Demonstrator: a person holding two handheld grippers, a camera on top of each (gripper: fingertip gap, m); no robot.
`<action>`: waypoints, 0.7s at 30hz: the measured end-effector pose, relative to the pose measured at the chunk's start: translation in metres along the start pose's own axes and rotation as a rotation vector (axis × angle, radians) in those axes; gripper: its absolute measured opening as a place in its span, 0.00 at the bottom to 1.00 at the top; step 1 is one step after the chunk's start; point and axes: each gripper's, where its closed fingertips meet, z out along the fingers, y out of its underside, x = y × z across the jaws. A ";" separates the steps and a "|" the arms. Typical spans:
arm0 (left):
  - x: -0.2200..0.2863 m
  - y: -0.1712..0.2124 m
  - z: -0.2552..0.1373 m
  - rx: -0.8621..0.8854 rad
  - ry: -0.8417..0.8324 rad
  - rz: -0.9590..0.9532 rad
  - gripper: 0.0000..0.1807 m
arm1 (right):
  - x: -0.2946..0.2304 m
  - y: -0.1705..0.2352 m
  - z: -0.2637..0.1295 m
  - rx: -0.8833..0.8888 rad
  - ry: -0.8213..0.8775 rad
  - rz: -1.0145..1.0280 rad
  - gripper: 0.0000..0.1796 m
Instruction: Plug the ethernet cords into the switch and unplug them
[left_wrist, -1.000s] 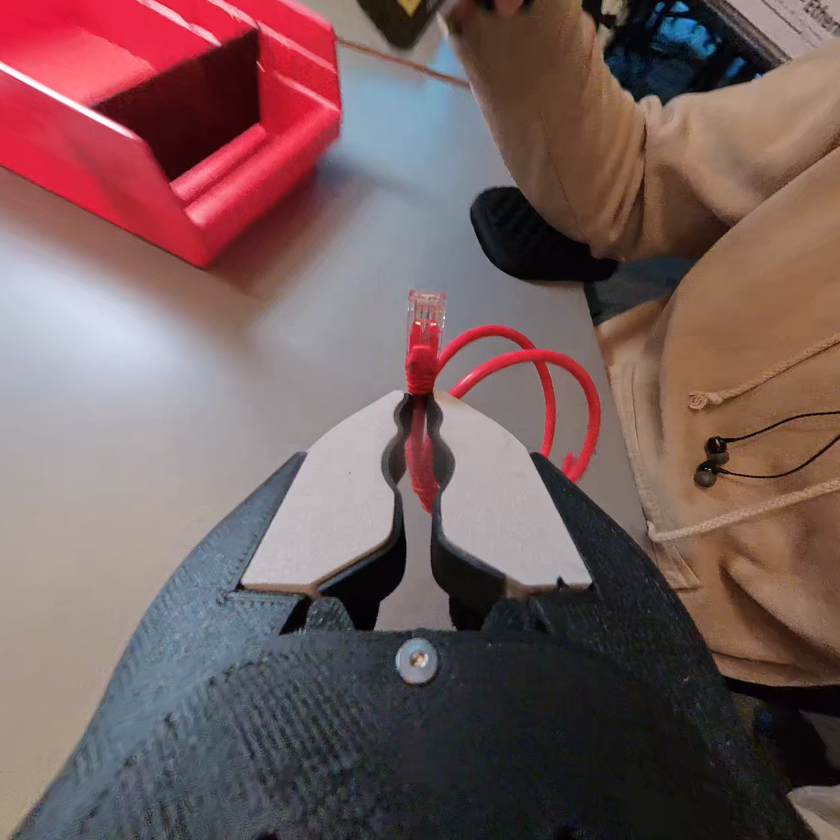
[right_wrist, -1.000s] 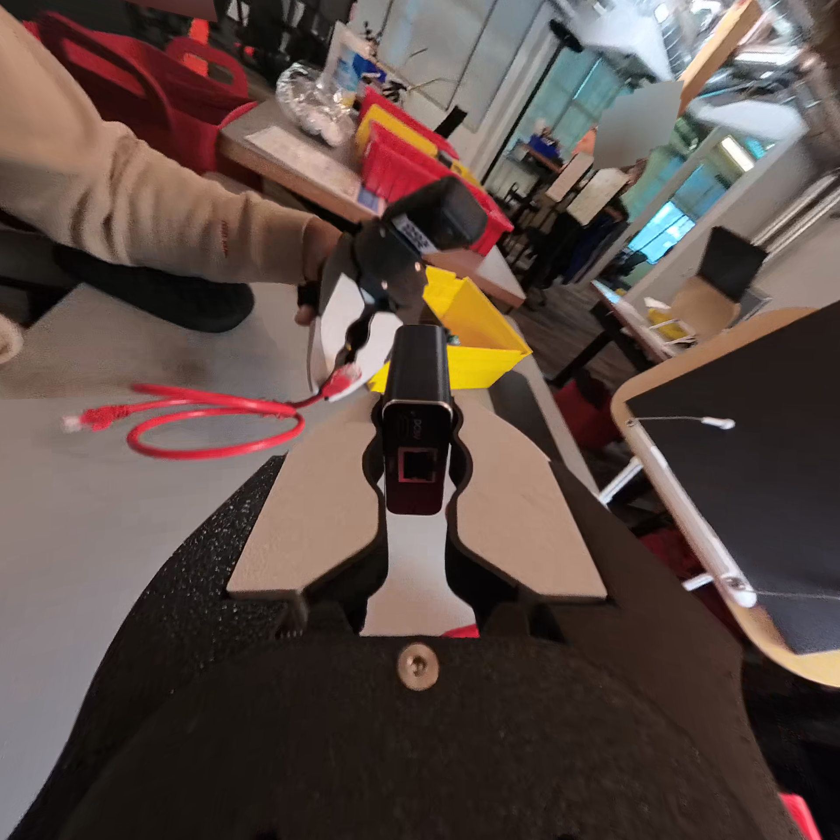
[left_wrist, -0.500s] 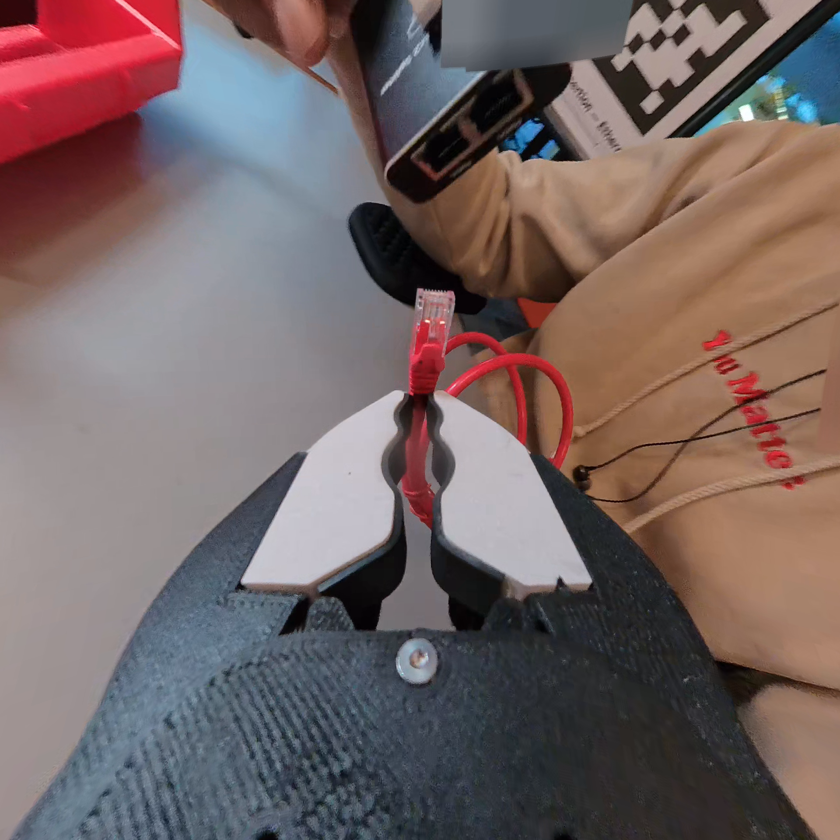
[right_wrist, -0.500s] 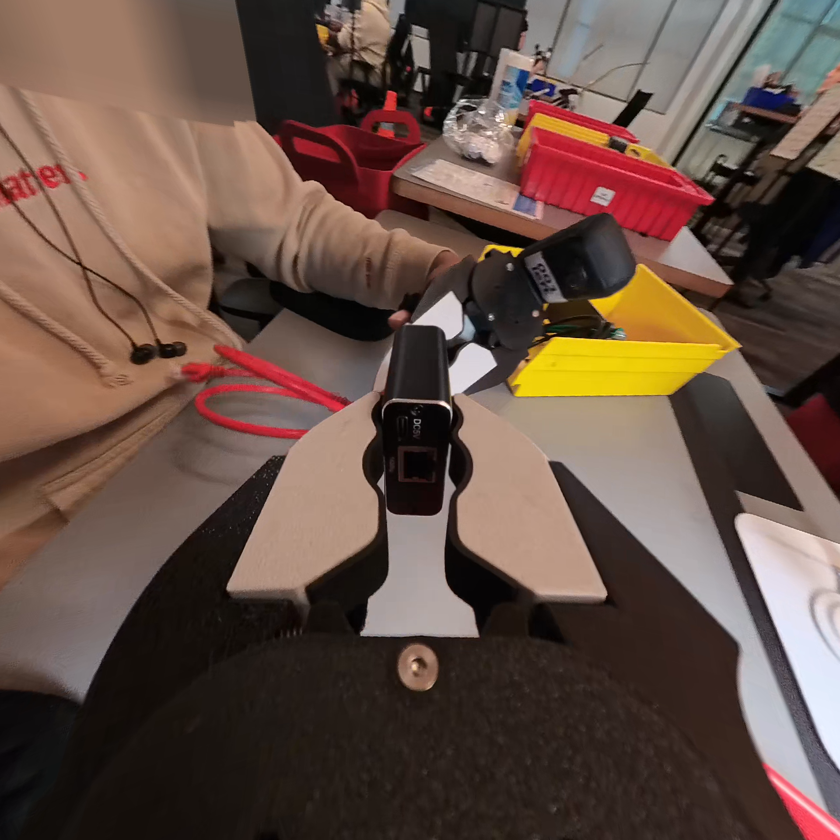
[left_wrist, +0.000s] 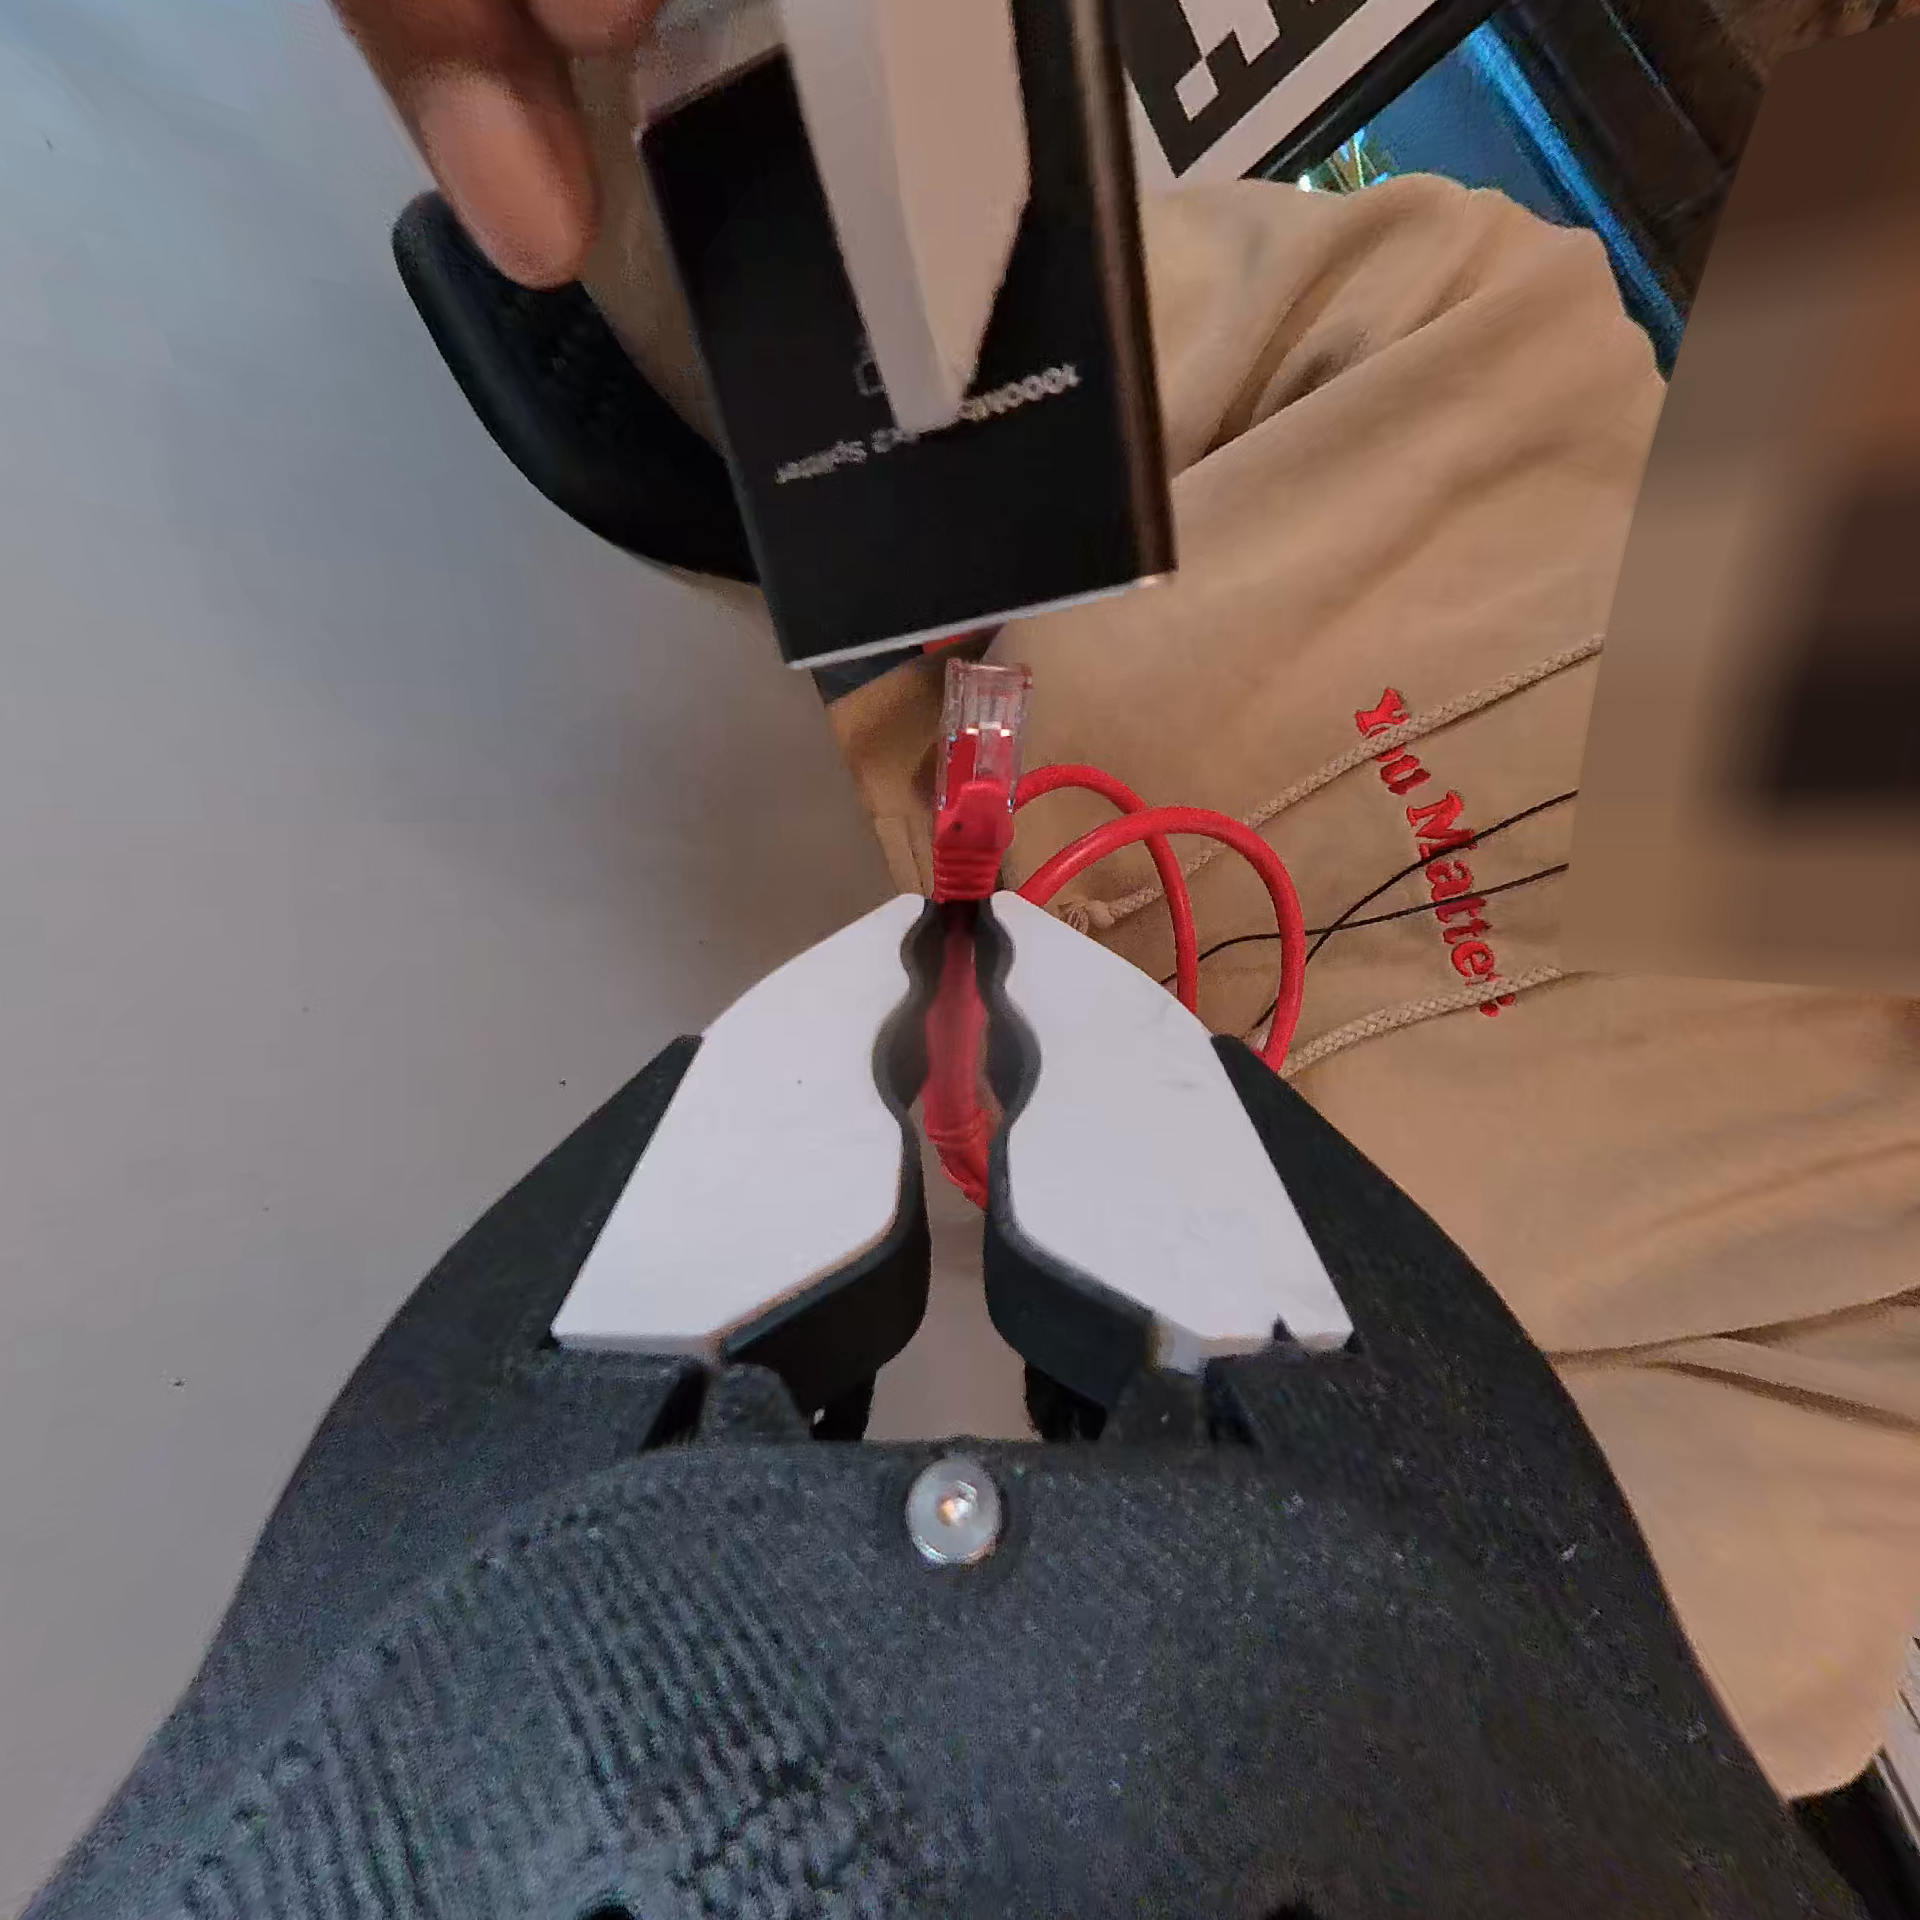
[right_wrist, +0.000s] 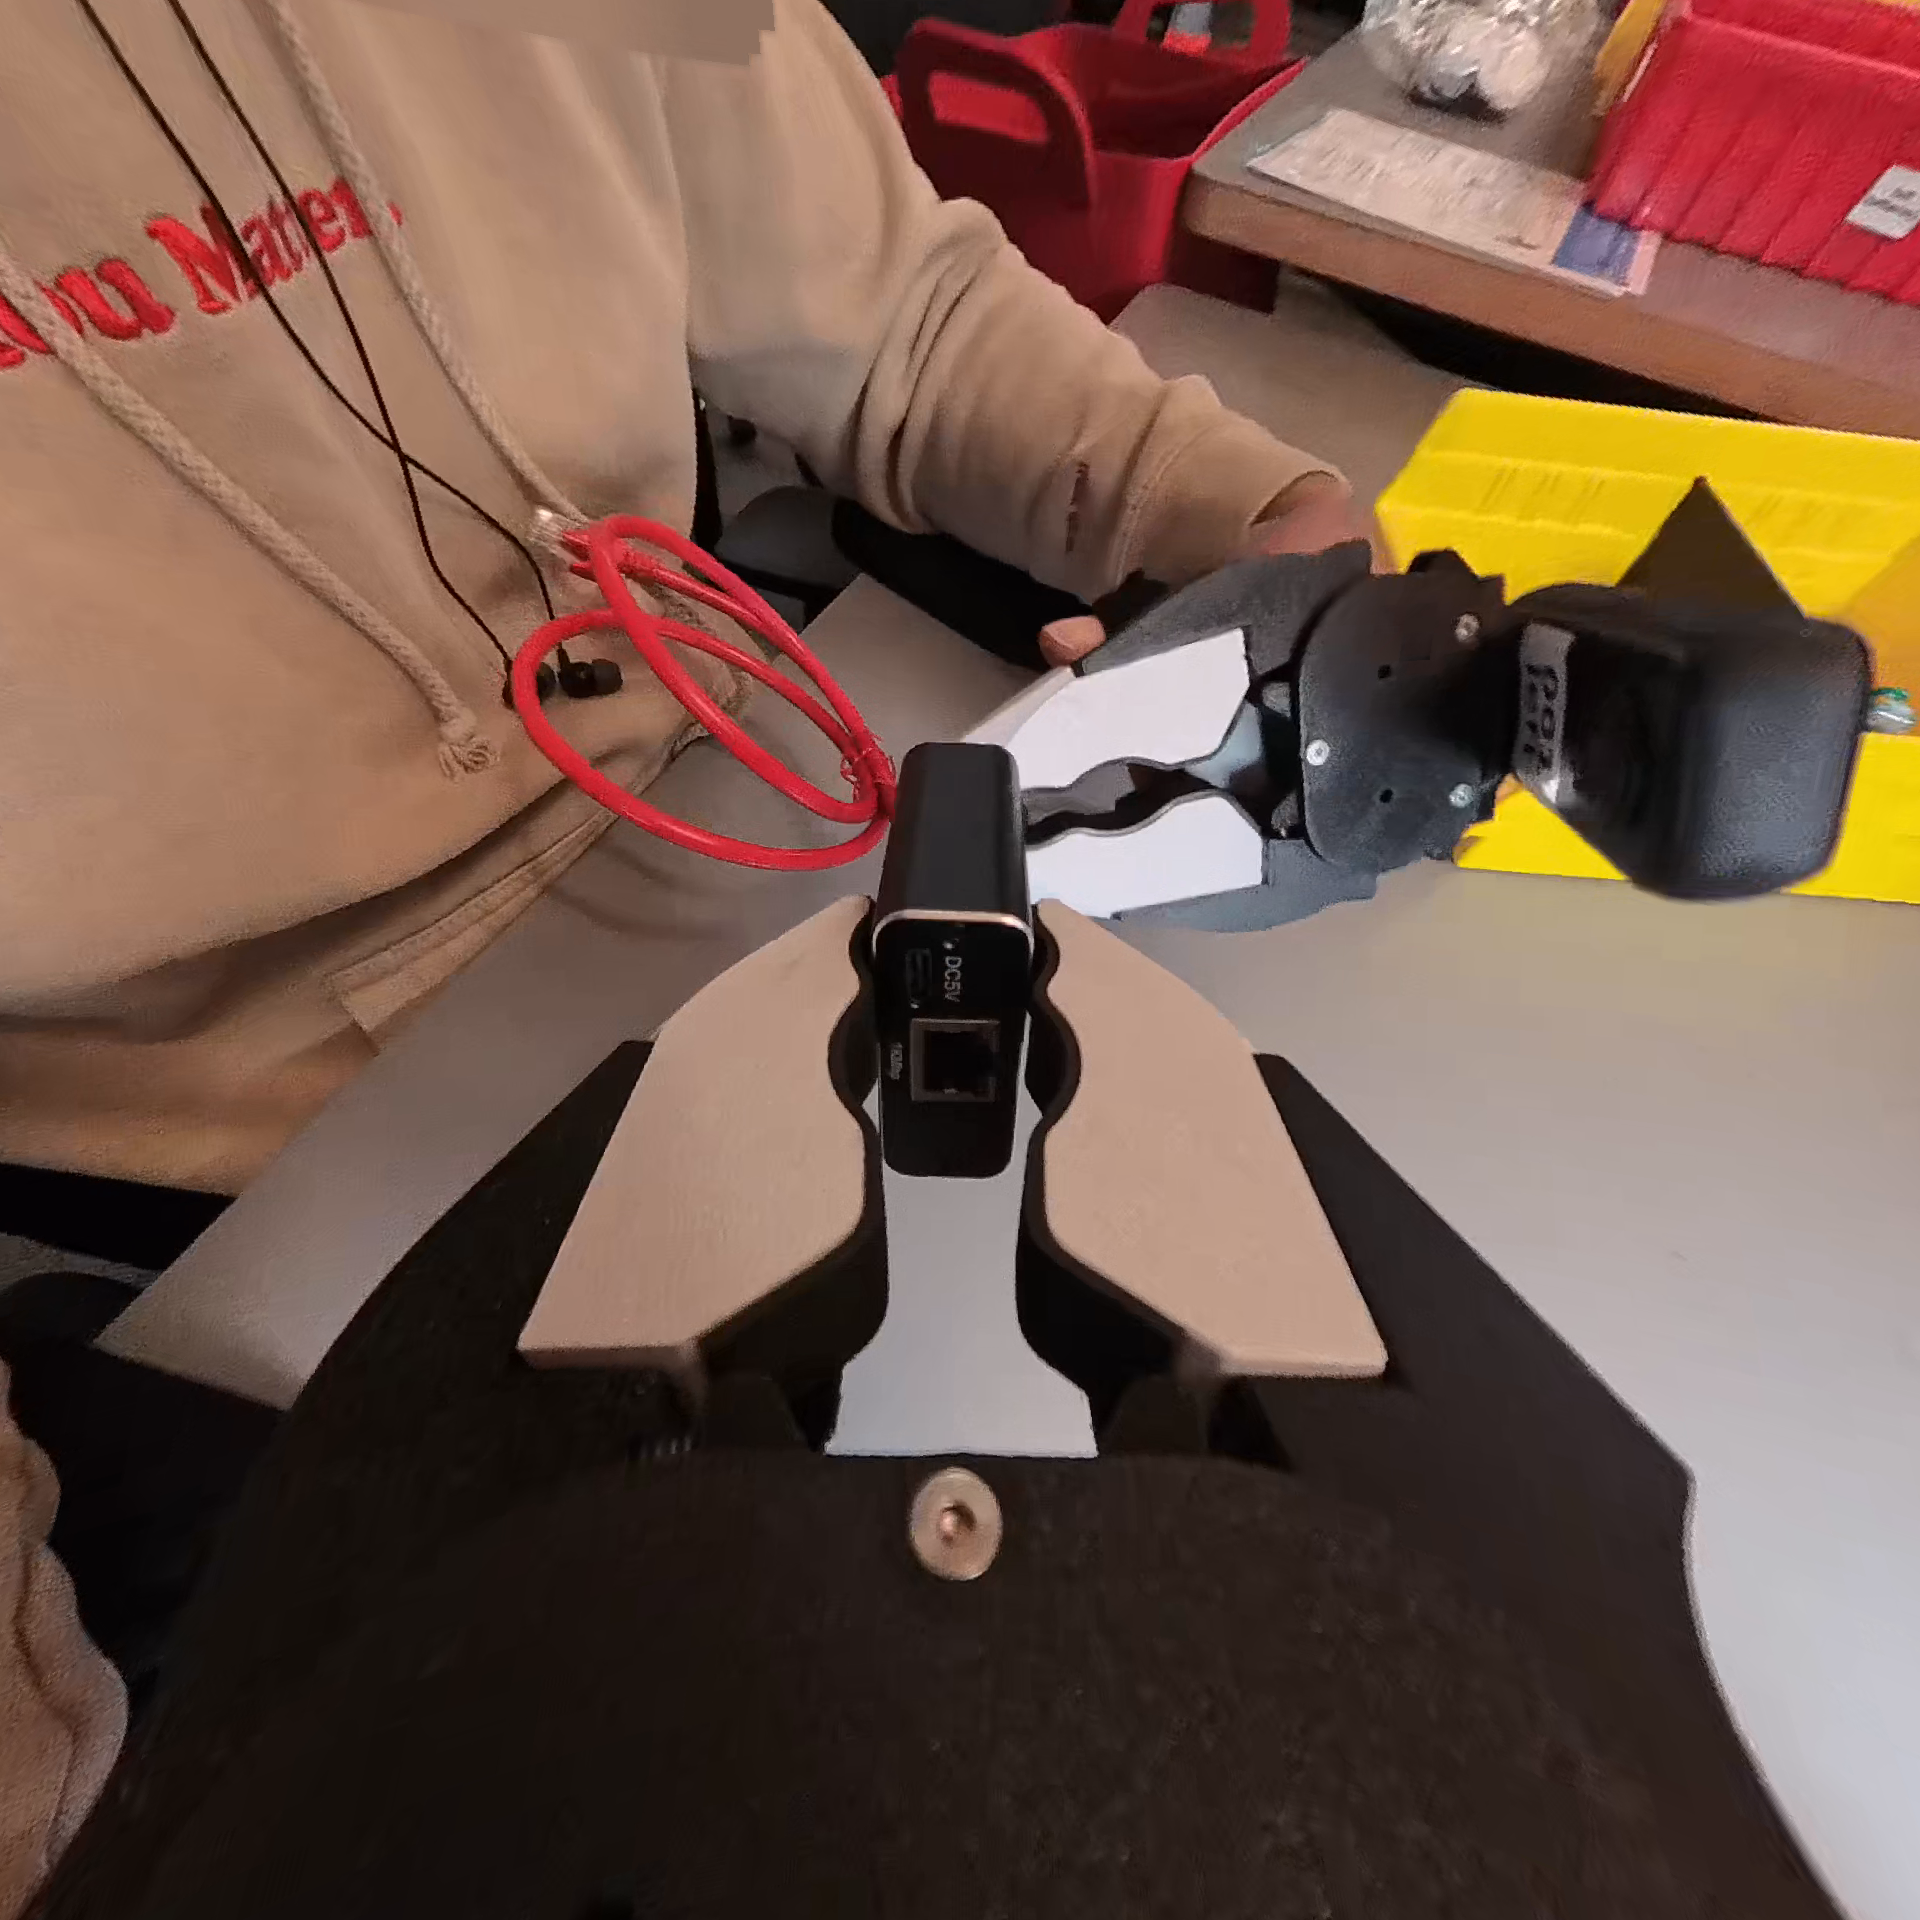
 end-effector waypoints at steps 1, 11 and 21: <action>-0.001 0.002 0.001 -0.008 0.006 -0.008 0.03 | -0.001 0.000 0.002 -0.008 -0.004 -0.004 0.14; -0.006 0.014 0.010 -0.074 0.013 -0.042 0.03 | -0.013 0.007 0.011 -0.074 -0.057 -0.009 0.14; -0.008 0.027 0.020 -0.133 0.061 -0.071 0.03 | -0.026 0.014 0.025 -0.171 -0.103 -0.043 0.13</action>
